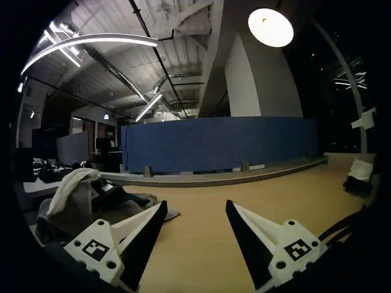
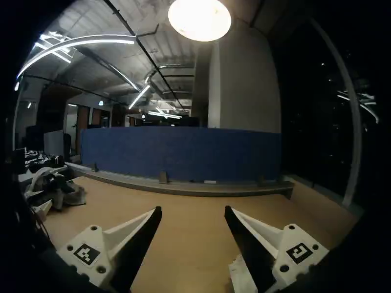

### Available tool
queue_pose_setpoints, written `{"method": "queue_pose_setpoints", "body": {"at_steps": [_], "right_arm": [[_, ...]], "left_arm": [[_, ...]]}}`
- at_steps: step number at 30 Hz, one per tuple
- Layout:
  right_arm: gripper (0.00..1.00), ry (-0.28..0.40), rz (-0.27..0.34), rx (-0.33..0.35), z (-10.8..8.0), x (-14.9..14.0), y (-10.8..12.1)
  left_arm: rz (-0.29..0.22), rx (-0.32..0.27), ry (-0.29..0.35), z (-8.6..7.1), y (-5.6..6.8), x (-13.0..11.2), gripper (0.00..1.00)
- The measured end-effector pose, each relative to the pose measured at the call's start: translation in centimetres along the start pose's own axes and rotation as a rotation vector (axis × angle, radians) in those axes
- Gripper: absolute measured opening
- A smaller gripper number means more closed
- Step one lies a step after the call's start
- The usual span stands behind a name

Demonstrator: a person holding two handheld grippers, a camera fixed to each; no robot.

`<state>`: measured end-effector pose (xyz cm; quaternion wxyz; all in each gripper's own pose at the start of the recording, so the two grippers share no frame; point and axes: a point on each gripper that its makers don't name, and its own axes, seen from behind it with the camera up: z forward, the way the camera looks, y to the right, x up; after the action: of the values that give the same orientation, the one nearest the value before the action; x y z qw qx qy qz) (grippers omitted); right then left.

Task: Fold towel

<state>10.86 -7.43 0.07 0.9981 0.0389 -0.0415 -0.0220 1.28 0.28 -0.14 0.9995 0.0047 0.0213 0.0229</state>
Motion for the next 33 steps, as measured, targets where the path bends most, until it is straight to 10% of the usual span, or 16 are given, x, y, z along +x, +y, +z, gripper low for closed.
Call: {"method": "queue_pose_setpoints", "body": {"at_steps": [33], "right_arm": [[1.00, 0.062, 0.064, -0.042, -1.1, 1.1, 4.1]], "left_arm": [[-0.046, 0.006, -0.043, 0.0, -0.5, -1.3, 0.96]]}}
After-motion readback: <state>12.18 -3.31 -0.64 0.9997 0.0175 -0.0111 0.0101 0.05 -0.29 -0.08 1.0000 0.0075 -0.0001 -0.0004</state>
